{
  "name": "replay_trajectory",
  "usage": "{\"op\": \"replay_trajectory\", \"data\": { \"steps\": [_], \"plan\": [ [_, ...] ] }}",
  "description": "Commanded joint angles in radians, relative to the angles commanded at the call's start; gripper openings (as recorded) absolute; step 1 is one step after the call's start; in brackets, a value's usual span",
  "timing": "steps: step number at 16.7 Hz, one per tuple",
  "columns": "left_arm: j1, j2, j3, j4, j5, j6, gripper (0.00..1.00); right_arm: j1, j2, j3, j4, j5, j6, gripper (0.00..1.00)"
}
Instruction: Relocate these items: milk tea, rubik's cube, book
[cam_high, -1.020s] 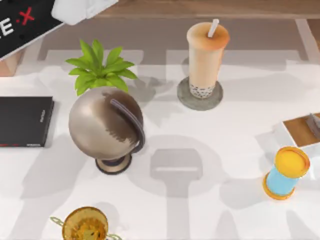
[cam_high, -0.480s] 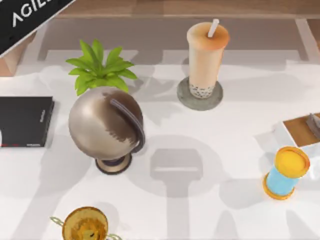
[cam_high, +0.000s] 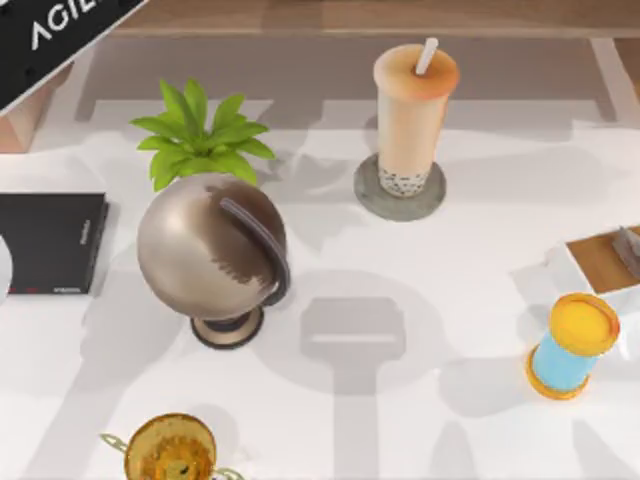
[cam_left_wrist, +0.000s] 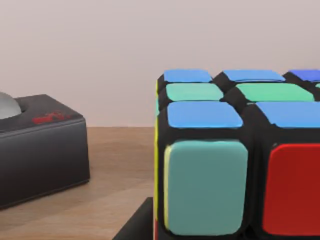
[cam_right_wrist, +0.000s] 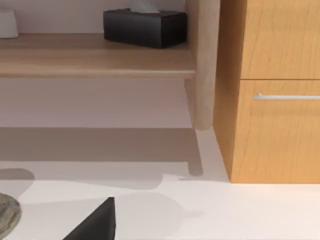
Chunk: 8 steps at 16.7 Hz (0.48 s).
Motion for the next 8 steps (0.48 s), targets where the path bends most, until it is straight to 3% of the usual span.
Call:
{"op": "replay_trajectory", "data": {
  "steps": [8],
  "plan": [
    [0.000, 0.000, 0.000, 0.000, 0.000, 0.000, 0.75, 0.000, 0.000, 0.000, 0.000, 0.000, 0.000, 1.00]
  ]
}}
